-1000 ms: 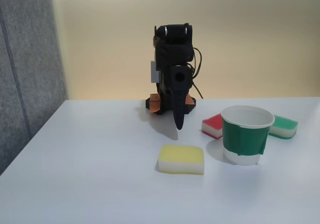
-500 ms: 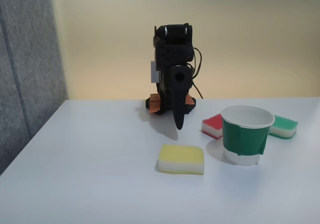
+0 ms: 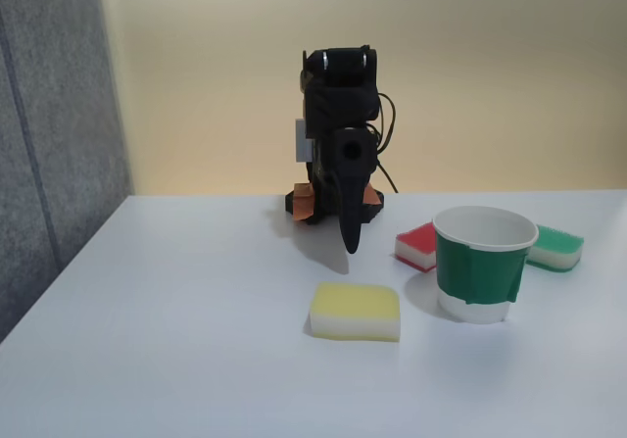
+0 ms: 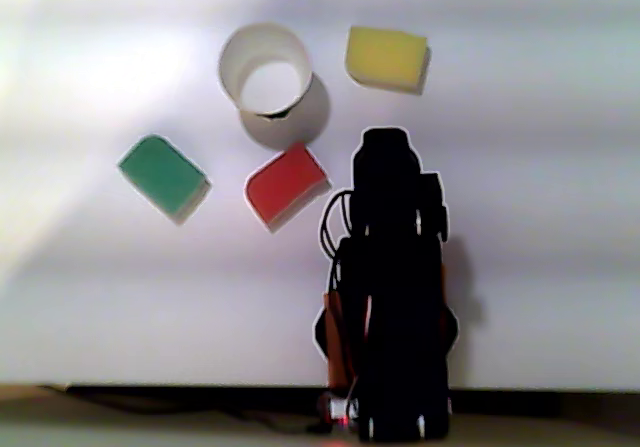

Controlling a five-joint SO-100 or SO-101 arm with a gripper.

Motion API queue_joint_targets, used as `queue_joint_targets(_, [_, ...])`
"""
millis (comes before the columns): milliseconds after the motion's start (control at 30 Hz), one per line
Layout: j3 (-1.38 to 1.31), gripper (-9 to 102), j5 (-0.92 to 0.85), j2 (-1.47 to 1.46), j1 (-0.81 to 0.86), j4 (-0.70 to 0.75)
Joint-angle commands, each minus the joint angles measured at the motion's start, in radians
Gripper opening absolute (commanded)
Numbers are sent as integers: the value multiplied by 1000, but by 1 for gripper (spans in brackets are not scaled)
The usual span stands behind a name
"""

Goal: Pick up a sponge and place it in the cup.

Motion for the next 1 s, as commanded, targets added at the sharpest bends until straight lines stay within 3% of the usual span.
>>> queue_joint_targets(0, [-5,0,-9,9,12,83])
queue_joint_targets(167, [-18,0,-9,9,11,32])
queue_joint_targets(367, [-189,0,-8,6,-18,190])
queue_joint_targets(533, [-295,0,-8,-103,-87,206])
queue_joint_targets(967, [-465,0,25,-488,-241,40])
